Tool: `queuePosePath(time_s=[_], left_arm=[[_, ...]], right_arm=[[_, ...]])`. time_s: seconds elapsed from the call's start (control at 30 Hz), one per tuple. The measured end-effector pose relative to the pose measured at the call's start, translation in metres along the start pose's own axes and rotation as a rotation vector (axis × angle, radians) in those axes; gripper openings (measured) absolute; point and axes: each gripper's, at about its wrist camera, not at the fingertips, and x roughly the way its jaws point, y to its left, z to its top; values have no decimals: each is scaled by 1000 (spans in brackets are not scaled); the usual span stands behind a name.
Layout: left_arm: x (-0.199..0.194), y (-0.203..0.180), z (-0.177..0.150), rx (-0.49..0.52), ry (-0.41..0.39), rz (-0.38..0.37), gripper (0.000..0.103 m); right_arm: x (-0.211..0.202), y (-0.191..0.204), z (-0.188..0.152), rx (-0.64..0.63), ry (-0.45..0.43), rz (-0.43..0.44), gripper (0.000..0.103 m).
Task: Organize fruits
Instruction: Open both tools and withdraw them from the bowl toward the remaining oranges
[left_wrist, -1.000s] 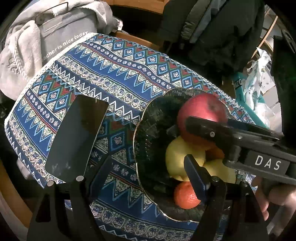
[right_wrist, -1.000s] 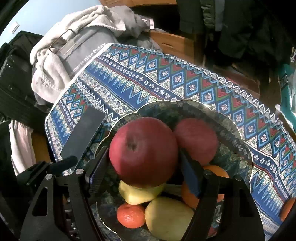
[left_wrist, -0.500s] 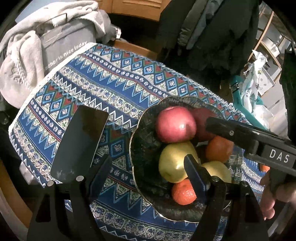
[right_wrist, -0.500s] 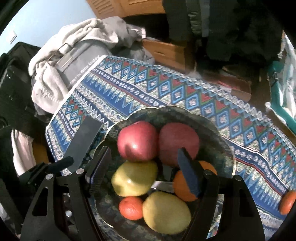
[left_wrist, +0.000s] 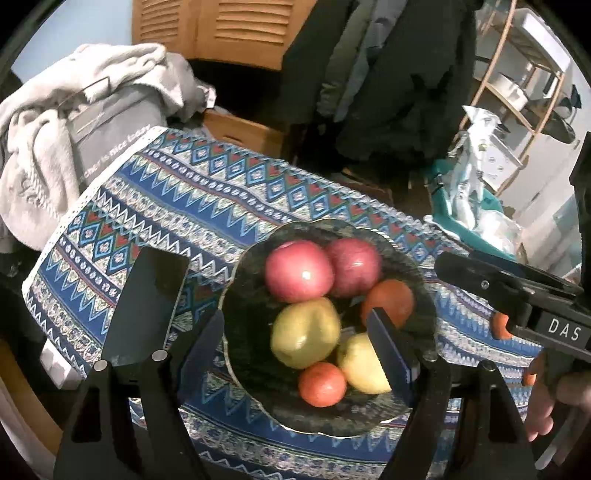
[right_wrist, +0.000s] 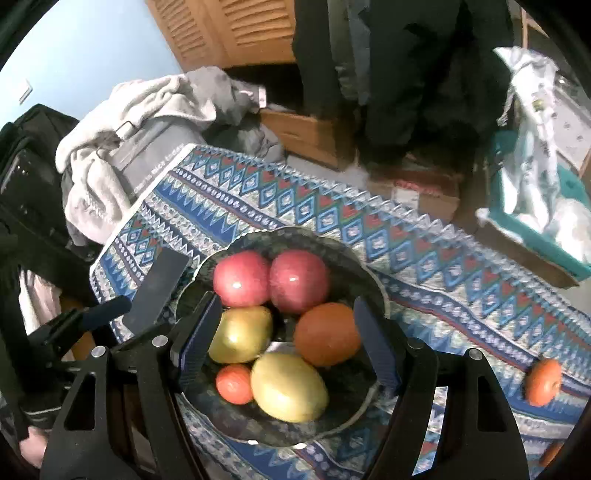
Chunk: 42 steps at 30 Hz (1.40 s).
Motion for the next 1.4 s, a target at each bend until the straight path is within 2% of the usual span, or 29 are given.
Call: queuePosePath(time_s=[0.3,0.53,0.97,1.4], left_arm=[[-18,-35,1,55,-23,-37,81],[-26,-73,-3,144,-35,-58,81],[-36,-132,-13,238,-7,-123,81],[-41,-192,-22,336,7,-163,81]], right_arm=[[-50,-16,-12,20,-59,-48,76],[-82,-35,-29,45,-85,-103,76],[-138,-78,-64,99,-116,-191,76],[-189,-135,-104,198,-157,-241,79]])
